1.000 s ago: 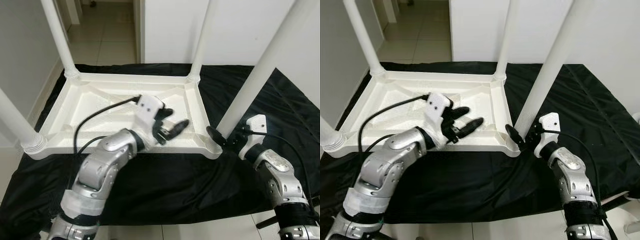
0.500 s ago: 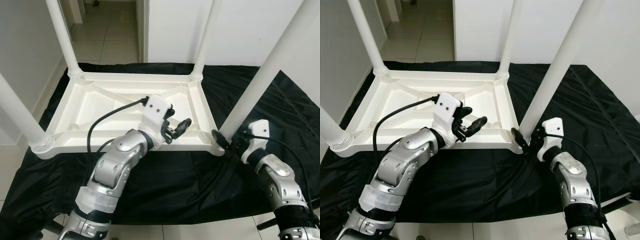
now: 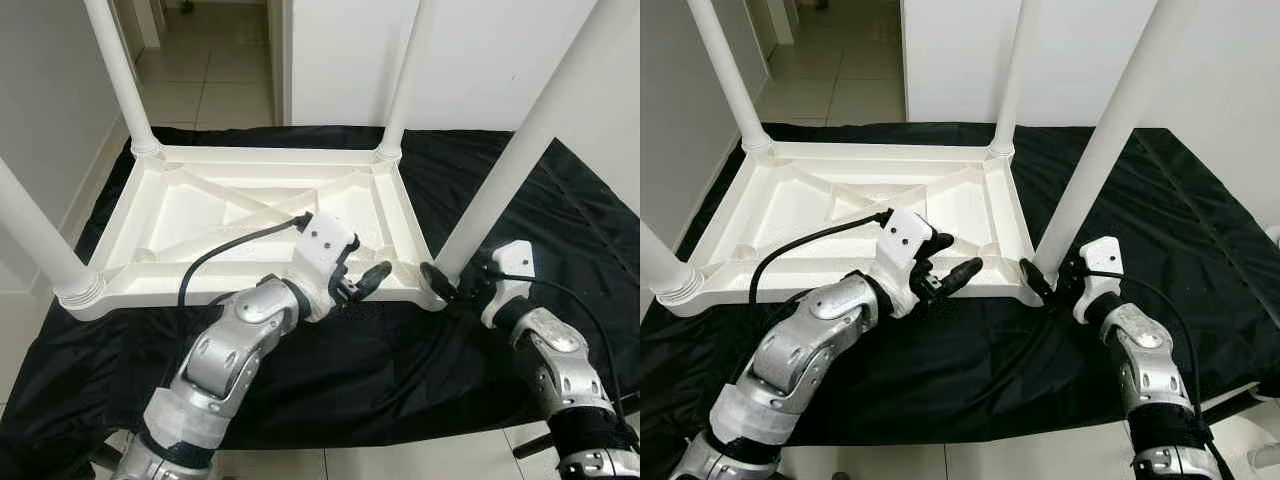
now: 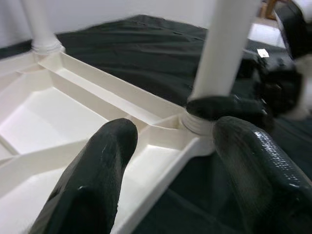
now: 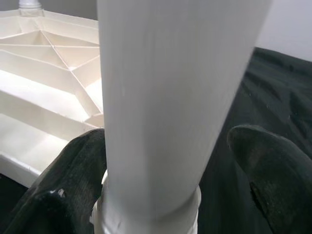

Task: Building children table

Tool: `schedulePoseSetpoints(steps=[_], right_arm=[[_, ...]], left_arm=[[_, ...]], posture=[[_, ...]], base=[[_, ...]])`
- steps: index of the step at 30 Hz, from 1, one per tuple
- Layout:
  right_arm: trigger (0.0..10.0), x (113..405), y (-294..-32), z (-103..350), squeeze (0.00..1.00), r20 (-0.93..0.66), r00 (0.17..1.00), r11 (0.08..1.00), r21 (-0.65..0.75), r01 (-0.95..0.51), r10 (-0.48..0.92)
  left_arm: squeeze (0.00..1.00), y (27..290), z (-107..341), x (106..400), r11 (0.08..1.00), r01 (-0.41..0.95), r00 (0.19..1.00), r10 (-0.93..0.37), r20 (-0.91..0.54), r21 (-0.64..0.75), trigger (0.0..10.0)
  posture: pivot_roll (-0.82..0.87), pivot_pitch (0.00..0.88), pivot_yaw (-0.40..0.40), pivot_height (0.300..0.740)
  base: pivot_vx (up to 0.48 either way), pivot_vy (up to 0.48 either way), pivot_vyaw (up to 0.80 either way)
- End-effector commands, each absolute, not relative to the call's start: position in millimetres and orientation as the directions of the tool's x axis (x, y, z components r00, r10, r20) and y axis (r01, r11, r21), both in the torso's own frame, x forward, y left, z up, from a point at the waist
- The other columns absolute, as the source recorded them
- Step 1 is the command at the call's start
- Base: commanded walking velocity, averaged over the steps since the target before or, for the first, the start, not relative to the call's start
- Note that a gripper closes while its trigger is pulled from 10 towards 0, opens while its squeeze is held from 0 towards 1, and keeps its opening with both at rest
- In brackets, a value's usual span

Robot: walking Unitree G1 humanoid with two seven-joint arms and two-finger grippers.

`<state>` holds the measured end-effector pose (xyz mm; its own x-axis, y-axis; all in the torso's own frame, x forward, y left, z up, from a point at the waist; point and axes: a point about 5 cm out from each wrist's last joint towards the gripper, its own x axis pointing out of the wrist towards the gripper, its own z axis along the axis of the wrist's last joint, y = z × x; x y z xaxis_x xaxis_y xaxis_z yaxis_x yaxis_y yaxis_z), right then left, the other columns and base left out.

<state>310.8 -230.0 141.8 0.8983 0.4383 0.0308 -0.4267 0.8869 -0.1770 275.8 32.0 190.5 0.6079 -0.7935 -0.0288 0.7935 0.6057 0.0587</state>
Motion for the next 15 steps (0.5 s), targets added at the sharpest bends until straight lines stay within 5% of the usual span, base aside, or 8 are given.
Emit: schedulePoseSetpoints(steps=[1,3,4,6,7,8,9,15], right_arm=[[8.9,312.0,-231.8,144.0,0.00,0.032,0.894,0.880,-0.193,-0.433,0.447],[8.9,312.9,-231.0,144.8,0.00,0.032,0.891,0.877,-0.195,-0.439,0.453],[5.8,313.5,-230.1,145.1,0.00,0.032,0.888,0.874,-0.198,-0.444,0.459],[4.8,314.8,-228.9,145.7,0.00,0.033,0.884,0.869,-0.200,-0.452,0.467],[2.4,316.4,-227.4,146.1,0.00,0.032,0.880,0.865,-0.201,-0.459,0.474],[2.4,316.4,-227.4,146.1,0.00,0.032,0.880,0.865,-0.201,-0.459,0.474],[0.0,317.9,-225.8,146.0,0.00,0.030,0.876,0.862,-0.200,-0.466,0.481],[0.0,319.3,-223.5,142.7,0.00,0.022,0.872,0.858,-0.190,-0.477,0.490]], left_arm=[[0.00,27.8,187.3,268.3,0.506,0.861,0.508,-0.860,-0.053,0.052,10.0],[0.00,27.6,186.4,267.9,0.505,0.861,0.508,-0.860,-0.056,0.054,10.0],[0.00,27.4,186.0,267.5,0.505,0.861,0.507,-0.860,-0.056,0.056,10.0],[0.00,26.8,186.3,267.2,0.506,0.861,0.508,-0.860,-0.052,0.058,10.0],[0.00,26.0,186.9,266.8,0.506,0.860,0.509,-0.859,-0.049,0.059,10.0],[0.00,26.0,186.9,266.8,0.506,0.860,0.509,-0.859,-0.049,0.059,10.0],[0.00,25.5,187.1,266.2,0.506,0.860,0.509,-0.860,-0.047,0.060,10.0],[0.00,25.5,187.4,264.7,0.507,0.860,0.509,-0.859,-0.049,0.058,10.0]], posture=[[-0.07,0.009,-0.021,0.740],[-0.07,0.009,-0.021,0.740],[-0.07,0.008,-0.022,0.740],[-0.07,0.008,-0.023,0.740],[-0.06,0.009,-0.025,0.740],[-0.06,0.009,-0.025,0.740],[-0.06,0.011,-0.026,0.740],[-0.06,0.015,-0.027,0.740]], base=[[0.000,0.000,0.00],[0.000,0.000,0.00],[0.000,0.000,0.00],[0.000,0.000,0.00],[0.000,0.000,0.00],[0.000,0.000,0.00],[0.000,0.000,0.00],[0.000,0.000,0.00]])
